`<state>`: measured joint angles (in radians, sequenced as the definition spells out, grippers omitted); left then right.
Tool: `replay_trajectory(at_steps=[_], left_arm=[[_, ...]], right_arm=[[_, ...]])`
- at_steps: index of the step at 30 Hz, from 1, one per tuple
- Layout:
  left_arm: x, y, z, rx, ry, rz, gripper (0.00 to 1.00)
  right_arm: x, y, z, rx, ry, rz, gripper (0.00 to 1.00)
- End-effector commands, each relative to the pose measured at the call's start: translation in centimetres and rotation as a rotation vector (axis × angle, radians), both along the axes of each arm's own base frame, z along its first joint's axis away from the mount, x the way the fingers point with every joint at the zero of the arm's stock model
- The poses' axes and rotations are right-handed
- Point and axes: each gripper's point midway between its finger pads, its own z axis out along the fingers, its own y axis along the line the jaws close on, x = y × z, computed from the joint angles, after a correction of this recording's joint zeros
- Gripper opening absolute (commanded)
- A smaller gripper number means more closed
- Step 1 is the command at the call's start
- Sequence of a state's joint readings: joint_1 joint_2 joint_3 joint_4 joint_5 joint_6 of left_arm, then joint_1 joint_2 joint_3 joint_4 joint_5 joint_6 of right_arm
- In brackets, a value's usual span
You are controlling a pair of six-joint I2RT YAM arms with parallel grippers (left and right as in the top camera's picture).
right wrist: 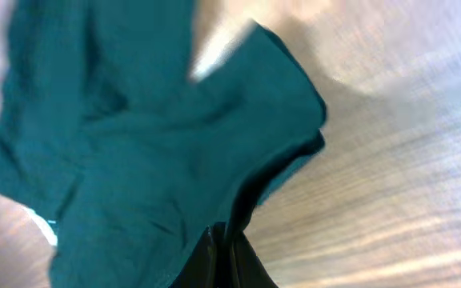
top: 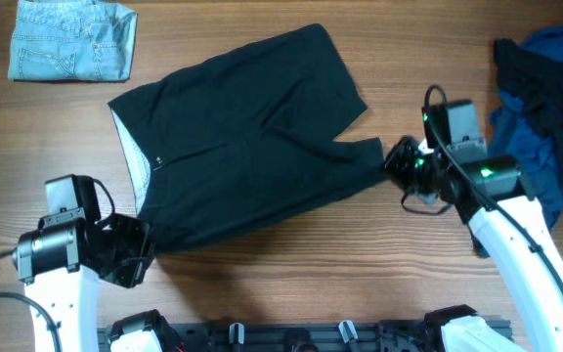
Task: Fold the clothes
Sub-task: 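Lift the leg hems with both grippers and fold them up toward the waistband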
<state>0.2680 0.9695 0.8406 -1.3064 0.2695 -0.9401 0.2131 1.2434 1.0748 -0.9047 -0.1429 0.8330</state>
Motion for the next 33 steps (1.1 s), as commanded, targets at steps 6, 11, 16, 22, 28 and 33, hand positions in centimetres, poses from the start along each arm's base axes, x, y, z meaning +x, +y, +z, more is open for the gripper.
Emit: replay_trajectory(at_steps=[6, 11, 16, 22, 28, 33], left_arm=[[3.0, 3.2, 5.4, 0.257, -0.145, -0.036, 0.04], [4.4, 3.6, 5.7, 0.276, -0.187, -0.030, 0.04], [6.5, 4.8, 5.8, 0.330, -0.224, -0.012, 0.04], [8.6, 5.9, 4.7, 0.363, -0.208, -0.003, 0.04], [12.4, 6.7, 4.2, 0.381, -0.275, 0.006, 0.04], [15.1, 7.2, 4.1, 0.393, -0.334, 0.016, 0.04]], right_arm=[[6.7, -1.7, 4.7, -0.178, -0.204, 0.045, 0.04], [9.6, -1.1, 5.4, -0.177, -0.254, 0.051, 0.04], [12.0, -0.6, 5.5, -0.166, -0.322, 0.046, 0.04], [15.1, 0.3, 5.0, -0.143, -0.388, 0.048, 0.04], [18.2, 1.8, 5.2, -0.099, -0.489, 0.088, 0.04], [19.3, 2.1, 5.0, -0.092, -0.519, 0.083, 0.04]])
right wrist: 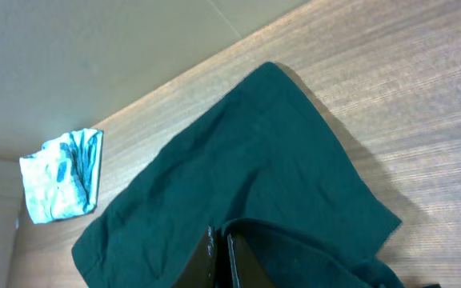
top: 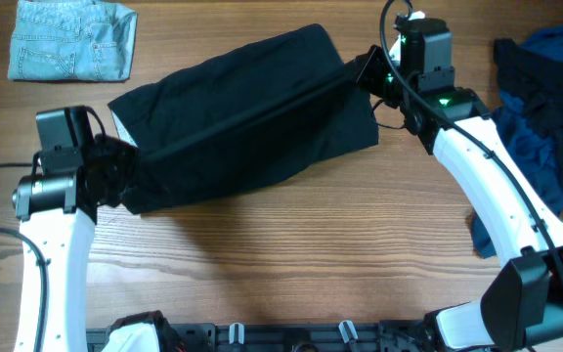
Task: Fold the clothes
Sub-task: 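Lift the leg hems with both grippers and fold them up toward the waistband, then lay the folded hems onto the waistband and adjust with both grippers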
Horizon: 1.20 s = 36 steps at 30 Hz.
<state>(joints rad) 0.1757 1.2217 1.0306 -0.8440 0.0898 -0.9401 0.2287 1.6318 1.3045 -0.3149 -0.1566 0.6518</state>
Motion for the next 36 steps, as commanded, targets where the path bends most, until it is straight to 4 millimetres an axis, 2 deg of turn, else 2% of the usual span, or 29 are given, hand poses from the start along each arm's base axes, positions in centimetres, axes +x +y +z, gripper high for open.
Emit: replay_trajectory(at_steps=[1, 7, 15, 20, 27, 32, 36], left_arm=[[1.1, 3.1, -0.2, 0.128, -0.001, 0.072, 0.04], [3.6, 3.6, -1.3, 0.131, -0.026, 0.073, 0.04], [6.8, 4.2, -1.6, 0.145, -0.103, 0.078, 0.04], [8.2, 4.6, -2.5, 0.152, -0.119, 0.083, 0.04], [9.1, 4.8, -4.0, 0.150, -0.103, 0.083, 0.05], [9.0, 5.3, -5.1, 0.171, -0.071, 0.097, 0.13], [9.0, 5.7, -6.0, 0.187, -0.046, 0.109, 0.36]], right_arm=[[2.3, -2.7, 0.8, -0.060, -0.064, -0.096, 0.04], [4.1, -2.1, -0.2, -0.048, -0.097, -0.090, 0.04], [6.4, -1.7, 0.1, -0.029, -0.186, -0.092, 0.04], [7.2, -1.5, -1.6, -0.022, -0.174, -0.096, 0.04], [8.3, -0.5, -3.4, -0.018, -0.185, -0.084, 0.04], [8.5, 0.2, -5.6, -0.026, -0.151, -0.071, 0.04], [8.6, 0.4, -6.1, -0.026, -0.146, -0.069, 0.08]])
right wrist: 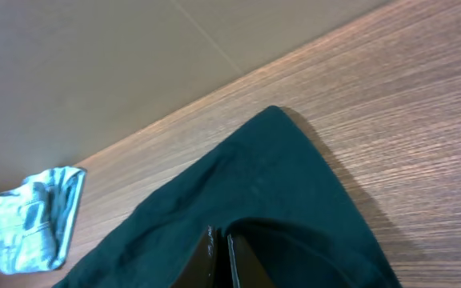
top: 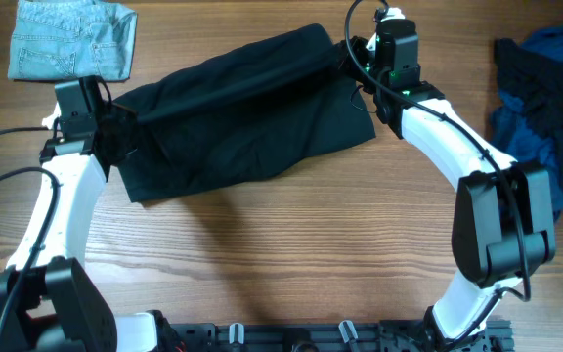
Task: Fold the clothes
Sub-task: 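Lay the folded hems onto the waistband and adjust with both grippers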
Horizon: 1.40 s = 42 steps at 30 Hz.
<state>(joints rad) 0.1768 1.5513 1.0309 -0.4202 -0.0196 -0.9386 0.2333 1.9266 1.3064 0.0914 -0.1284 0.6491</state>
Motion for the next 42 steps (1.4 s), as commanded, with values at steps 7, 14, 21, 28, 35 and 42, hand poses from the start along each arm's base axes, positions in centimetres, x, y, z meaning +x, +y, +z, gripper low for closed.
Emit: replay_trajectory(at_steps=[7, 14, 21, 28, 35, 42], left_arm=[[1.0, 2.3, -1.7, 0.077, 0.024, 0.053, 0.52], [1.8, 2.5, -1.1, 0.086, -0.016, 0.052, 0.64], [2.0, 2.5, -0.3, 0.162, -0.022, -0.043, 0.94], [2.1, 2.6, 3.9, 0.241, -0.106, -0.104, 0.99], [0.4, 1.2, 3.6, 0.211, -0.048, -0.185, 0.99], [0.9, -3.7, 0.9, 0.040, -0.029, -0.375, 0.90]], right_arm=[[1.6, -0.9, 0.5, -0.031, -0.049, -0.049, 0.60], [1.8, -0.8, 0.9, -0.043, -0.075, -0.038, 1.00], [2.7, -0.4, 4.7, -0.090, -0.227, 0.008, 1.00], [2.7, -0.4, 8.7, -0.154, -0.312, 0.038, 1.00], [1.6, 0.4, 8.0, -0.137, -0.252, 0.102, 1.00], [-0.5, 2.1, 5.3, -0.003, -0.078, 0.168, 1.00]])
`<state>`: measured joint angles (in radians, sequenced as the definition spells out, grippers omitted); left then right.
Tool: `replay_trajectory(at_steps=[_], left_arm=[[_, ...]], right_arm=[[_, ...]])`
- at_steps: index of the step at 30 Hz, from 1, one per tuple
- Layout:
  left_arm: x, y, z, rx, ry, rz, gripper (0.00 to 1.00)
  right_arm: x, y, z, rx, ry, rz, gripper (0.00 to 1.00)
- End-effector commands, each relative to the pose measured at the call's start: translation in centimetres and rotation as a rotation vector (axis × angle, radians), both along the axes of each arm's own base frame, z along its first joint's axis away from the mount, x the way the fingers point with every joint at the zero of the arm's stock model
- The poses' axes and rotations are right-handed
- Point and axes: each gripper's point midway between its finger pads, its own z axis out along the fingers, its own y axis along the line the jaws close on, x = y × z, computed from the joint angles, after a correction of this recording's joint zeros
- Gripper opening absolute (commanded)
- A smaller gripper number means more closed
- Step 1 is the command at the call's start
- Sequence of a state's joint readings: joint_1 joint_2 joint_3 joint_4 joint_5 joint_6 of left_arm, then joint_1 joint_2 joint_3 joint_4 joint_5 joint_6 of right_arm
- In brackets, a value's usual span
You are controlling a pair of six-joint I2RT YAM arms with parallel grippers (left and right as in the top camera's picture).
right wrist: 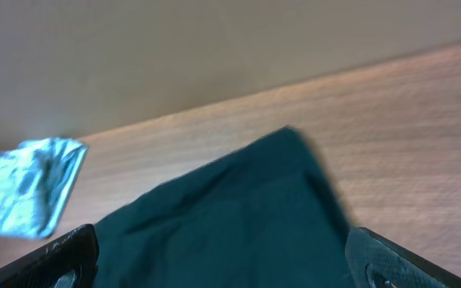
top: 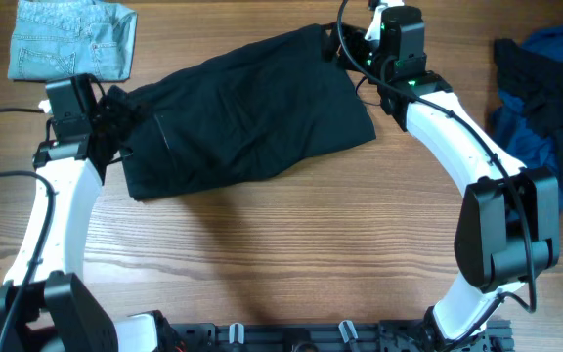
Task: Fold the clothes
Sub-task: 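Lay the folded hems onto the waistband and adjust with both grippers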
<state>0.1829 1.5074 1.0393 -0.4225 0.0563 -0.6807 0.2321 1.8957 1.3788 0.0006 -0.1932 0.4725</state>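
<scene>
The black shorts [top: 247, 117] lie folded in half lengthwise, slanting across the far middle of the table. My right gripper [top: 345, 44] sits at their far right corner. In the right wrist view it [right wrist: 221, 244] is open wide, with the dark cloth [right wrist: 230, 216] lying loose below and between its fingers [right wrist: 70, 256]. My left gripper [top: 115, 106] is at the shorts' far left corner, against the cloth. The overhead view does not show how its jaws stand.
Folded light-blue jeans [top: 71, 39] lie at the far left corner, also seen in the right wrist view [right wrist: 26, 188]. A heap of dark blue and black clothes [top: 545, 98] sits at the right edge. Bare wooden table [top: 291, 264] fills the near half.
My right gripper has opened and let go of the shorts' edge, which now rests on the far edge. It sits slightly farther back. The left gripper has barely shifted.
The shorts lay spread flat, with both grippers at their near corners and the right one shut on a leg hem. Then the near edge was lifted over the middle. Then it was at the far edge. Now the shorts lie doubled and the right gripper is open.
</scene>
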Motion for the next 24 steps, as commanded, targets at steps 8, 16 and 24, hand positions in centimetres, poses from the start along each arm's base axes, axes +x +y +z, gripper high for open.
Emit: replay_trajectory(at_steps=[8, 16, 24], left_arm=[[1.0, -3.6, -2.3, -0.045, 0.037, -0.205, 1.00], [3.6, -3.9, -3.5, -0.050, -0.023, -0.240, 0.79], [3.3, -4.5, -5.1, -0.087, 0.023, -0.259, 0.05]], right_arm=[[-0.9, 0.9, 1.0, 0.025, 0.013, 0.071, 1.00], [-1.7, 1.6, 0.6, 0.019, 0.031, 0.140, 1.00], [-1.7, 1.7, 0.6, -0.029, 0.002, 0.174, 0.22]])
